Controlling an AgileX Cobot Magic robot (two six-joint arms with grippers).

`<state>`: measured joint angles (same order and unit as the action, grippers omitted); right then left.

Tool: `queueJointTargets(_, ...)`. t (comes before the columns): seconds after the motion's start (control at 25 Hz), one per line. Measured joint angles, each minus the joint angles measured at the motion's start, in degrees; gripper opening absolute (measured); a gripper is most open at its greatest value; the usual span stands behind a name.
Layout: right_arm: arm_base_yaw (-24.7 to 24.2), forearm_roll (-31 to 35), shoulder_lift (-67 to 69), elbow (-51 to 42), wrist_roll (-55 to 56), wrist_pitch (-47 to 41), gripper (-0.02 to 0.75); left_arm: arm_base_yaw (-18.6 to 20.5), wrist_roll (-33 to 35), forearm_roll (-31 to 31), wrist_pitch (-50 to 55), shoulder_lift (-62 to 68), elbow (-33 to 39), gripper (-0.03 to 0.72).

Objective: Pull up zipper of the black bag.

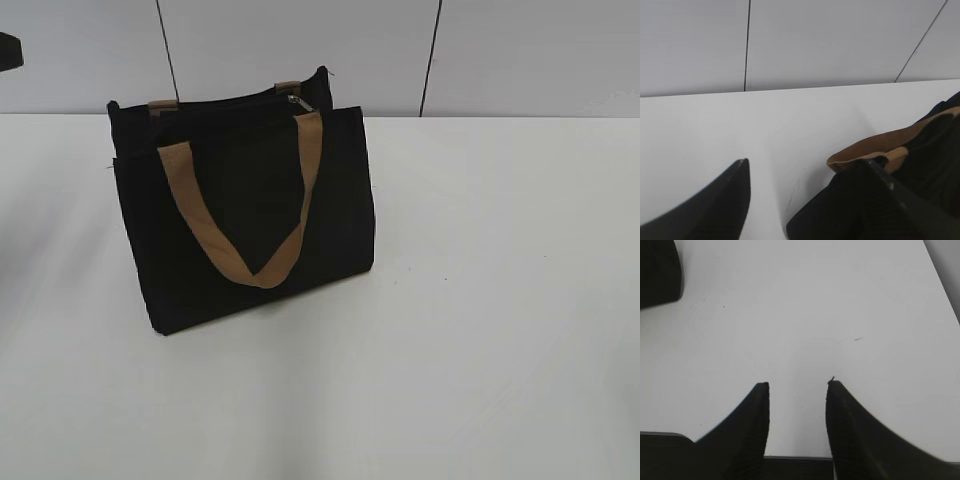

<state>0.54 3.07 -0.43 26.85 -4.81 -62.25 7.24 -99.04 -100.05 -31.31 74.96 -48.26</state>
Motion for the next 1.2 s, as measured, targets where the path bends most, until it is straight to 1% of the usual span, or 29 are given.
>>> queueJointTargets(0.12, 0.00, 0.00, 0.00, 0.00, 0.00, 0.00, 0.290, 0.00, 0.00, 0.12, 3.20, 0.00, 0.00, 0.509)
queueJointTargets(0.24, 0.00, 0.10, 0.00, 0.00, 0.00, 0.00, 0.290, 0.00, 0.00, 2.85, 9.04, 0.31, 0.00, 0.510)
queueJointTargets(0.36, 0.00, 0.10, 0.00, 0.00, 0.00, -0.02, 0.290, -0.25, 0.00, 7.72, 16.81, 0.82, 0.00, 0.510)
queueJointTargets(0.4, 0.00, 0.10, 0.00, 0.00, 0.00, -0.02, 0.290, -0.81, 0.74, 10.30, 20.11, 0.82, 0.00, 0.510)
queueJointTargets(0.44, 0.00, 0.10, 0.00, 0.00, 0.00, -0.02, 0.290, -1.58, 2.95, 13.29, 23.29, 0.76, 0.00, 0.511)
queueJointTargets(0.48, 0.00, 0.10, 0.00, 0.00, 0.00, -0.02, 0.290, -2.44, 6.04, 16.09, 25.42, 0.65, 0.00, 0.511)
queueJointTargets(0.56, 0.00, 0.10, 0.00, 0.00, 0.00, -0.02, 0.290, -5.22, 17.06, 24.73, 29.39, 0.29, 0.00, 0.511)
queueJointTargets(0.6, 0.00, 0.10, 0.00, 0.00, 0.00, -0.02, 0.290, -6.85, 23.05, 30.62, 30.85, -0.02, 0.00, 0.511)
queueJointTargets(0.72, 0.00, 0.10, 0.00, 0.00, 0.00, -0.02, 0.289, -11.56, 46.45, 49.37, 37.36, -1.42, 0.00, 0.511)
queueJointTargets(0.8, 0.00, 0.14, 0.00, 0.00, 0.00, -0.02, 0.289, -13.89, 57.78, 60.03, 41.62, -2.74, 0.00, 0.511)
queueJointTargets(0.84, 0.00, 0.14, 0.00, 0.00, 0.00, -0.07, 0.289, -14.67, 62.34, 64.79, 43.88, -3.64, 0.00, 0.511)
queueJointTargets(0.88, 0.00, 0.14, 0.00, 0.00, 0.00, -0.06, 0.289, -15.19, 65.41, 68.73, 46.26, -4.80, 0.00, 0.511)
queueJointTargets(0.96, 0.00, 0.14, 0.00, 0.00, 0.00, -0.06, 0.289, -15.50, 69.89, 73.80, 51.11, -7.62, 0.00, 0.511)
queueJointTargets(1.08, 0.00, 0.14, 0.00, 0.00, 0.00, -0.06, 0.289, -15.78, 72.85, 78.07, 59.87, -14.59, 0.00, 0.511)
queueJointTargets(1.2, 0.00, 0.14, 0.00, 0.00, 0.00, -0.06, 0.289, -15.90, 80.77, 84.59, 69.64, -22.66, 0.00, 0.511)
